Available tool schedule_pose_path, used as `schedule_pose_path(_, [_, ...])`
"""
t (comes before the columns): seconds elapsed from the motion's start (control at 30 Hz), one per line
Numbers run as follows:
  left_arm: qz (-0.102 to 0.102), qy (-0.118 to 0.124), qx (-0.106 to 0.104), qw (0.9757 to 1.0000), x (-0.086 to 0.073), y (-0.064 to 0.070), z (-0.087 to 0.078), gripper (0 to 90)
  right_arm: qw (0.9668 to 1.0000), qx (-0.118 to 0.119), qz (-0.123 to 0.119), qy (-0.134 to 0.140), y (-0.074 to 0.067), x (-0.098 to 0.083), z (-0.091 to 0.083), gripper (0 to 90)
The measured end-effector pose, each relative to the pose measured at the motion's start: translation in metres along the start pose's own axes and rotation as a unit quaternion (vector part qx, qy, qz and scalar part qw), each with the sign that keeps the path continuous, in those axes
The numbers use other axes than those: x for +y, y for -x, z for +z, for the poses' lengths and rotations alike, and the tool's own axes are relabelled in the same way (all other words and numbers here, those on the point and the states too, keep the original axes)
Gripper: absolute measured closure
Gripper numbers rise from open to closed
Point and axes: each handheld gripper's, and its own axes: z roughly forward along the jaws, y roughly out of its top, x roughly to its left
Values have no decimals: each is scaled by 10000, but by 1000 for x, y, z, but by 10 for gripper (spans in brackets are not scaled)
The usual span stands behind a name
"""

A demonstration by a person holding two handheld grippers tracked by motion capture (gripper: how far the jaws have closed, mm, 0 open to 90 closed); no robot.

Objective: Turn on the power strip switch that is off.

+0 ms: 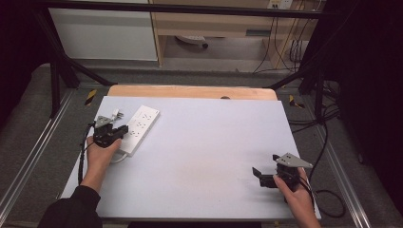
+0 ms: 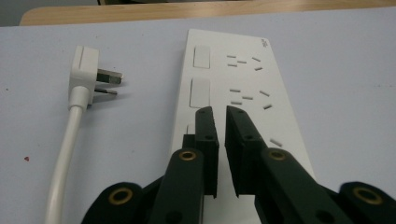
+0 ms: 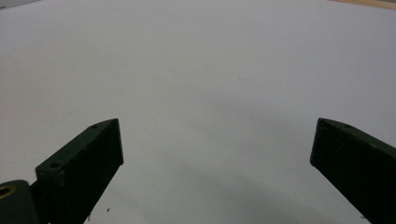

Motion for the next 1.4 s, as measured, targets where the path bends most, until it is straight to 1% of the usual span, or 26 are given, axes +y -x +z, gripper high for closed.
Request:
schedule_pose_path(0.07, [10,40,-25,10000,1,1,-1,772,10000,-4,2,-2,0,0,0,30])
schedule_pose_path(0.13, [7,153,-97,9998,2,2,-2,710,10000,1,4,-2,0,0,0,30])
schedule_pose_path(0.17, [11,190,-113,9998,3,2,-2,695,10000,3,3,-2,0,0,0,30])
schedule_pose_path(0.3, [-49,293,-174,9994,4,3,-3,607,10000,1,-12,-9,0,0,0,30])
schedule_pose_path(0.4, [-85,308,-138,9994,4,4,-3,507,10000,3,-17,-17,0,0,0,30])
schedule_pose_path(0.5, [-139,296,-123,9994,5,5,-4,426,10000,1,-13,-14,0,0,1,31])
schedule_pose_path(0.7, [-131,334,-169,9992,7,9,-7,317,10000,11,-7,-14,0,0,1,30])
schedule_pose_path(0.83, [-180,349,-206,9990,9,12,-11,212,10000,15,6,12,0,0,0,31])
schedule_pose_path(0.9, [-208,364,-277,9987,9,13,-13,147,10000,22,12,11,0,0,0,31])
schedule_pose_path(0.97, [-194,399,-333,9985,11,15,-16,88,10000,37,3,18,0,1,1,30])
schedule_pose_path(1.07, [-166,475,-357,9981,12,18,-22,66,10000,58,-9,24,-1,1,1,31])
schedule_pose_path(1.17, [-157,490,-359,9980,13,20,-28,66,10000,71,-15,21,-2,2,2,30])
schedule_pose_path(1.27, [-92,459,-335,9983,11,23,-34,72,9999,95,22,60,-1,2,1,30])
schedule_pose_path(1.4, [-191,484,-329,9981,11,25,-42,75,9999,108,78,85,-1,2,1,30])
